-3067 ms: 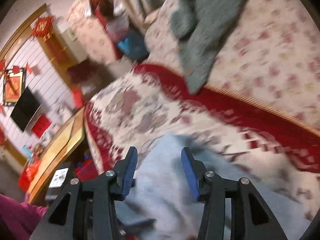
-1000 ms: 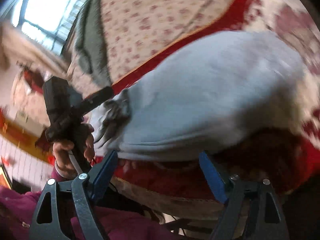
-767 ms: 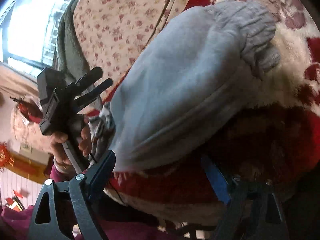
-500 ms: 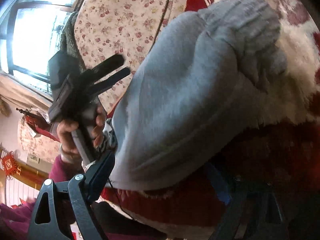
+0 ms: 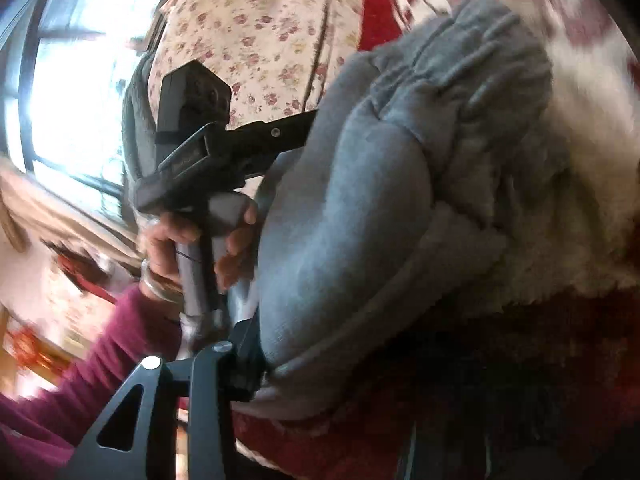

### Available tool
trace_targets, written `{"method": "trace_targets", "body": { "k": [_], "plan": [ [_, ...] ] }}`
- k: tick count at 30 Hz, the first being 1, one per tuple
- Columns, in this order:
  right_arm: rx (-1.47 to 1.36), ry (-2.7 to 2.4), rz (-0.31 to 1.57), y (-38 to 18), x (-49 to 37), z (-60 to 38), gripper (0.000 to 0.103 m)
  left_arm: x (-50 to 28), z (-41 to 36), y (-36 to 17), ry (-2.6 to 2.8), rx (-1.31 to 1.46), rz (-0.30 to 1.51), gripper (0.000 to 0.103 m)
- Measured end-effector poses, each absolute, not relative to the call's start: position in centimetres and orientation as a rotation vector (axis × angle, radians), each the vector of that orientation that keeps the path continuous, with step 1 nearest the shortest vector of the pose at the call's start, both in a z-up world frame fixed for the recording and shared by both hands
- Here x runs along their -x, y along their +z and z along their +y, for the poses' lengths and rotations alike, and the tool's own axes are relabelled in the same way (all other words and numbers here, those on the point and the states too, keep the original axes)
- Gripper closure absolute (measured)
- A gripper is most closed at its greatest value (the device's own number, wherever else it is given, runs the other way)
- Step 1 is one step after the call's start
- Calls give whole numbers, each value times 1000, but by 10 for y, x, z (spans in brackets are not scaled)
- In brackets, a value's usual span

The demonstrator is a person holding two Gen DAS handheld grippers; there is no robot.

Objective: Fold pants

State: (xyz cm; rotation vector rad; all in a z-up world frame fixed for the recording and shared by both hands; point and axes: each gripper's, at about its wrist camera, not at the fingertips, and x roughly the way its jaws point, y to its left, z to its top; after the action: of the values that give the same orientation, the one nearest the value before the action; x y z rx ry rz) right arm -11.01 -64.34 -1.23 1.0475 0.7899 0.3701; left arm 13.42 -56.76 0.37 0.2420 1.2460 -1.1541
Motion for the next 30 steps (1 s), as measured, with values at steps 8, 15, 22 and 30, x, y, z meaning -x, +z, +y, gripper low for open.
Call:
{"method": "trace_targets", "body": {
  "k": [8, 15, 22, 30],
  "plan": [
    [-894, 386, 749, 23, 119, -630, 69, -123, -542, 44, -1170, -174, 1151, 77],
    [-738, 442, 676, 78, 120, -606, 71, -113, -514, 97, -1171, -105, 1039, 77],
    [-603, 544, 602, 126, 118, -577, 71, -107, -445, 164, -1143, 3, 898, 77],
    [-364, 684, 575, 177, 100, -494, 71, -96, -324, 206, -1033, 131, 756, 77]
  ]
}}
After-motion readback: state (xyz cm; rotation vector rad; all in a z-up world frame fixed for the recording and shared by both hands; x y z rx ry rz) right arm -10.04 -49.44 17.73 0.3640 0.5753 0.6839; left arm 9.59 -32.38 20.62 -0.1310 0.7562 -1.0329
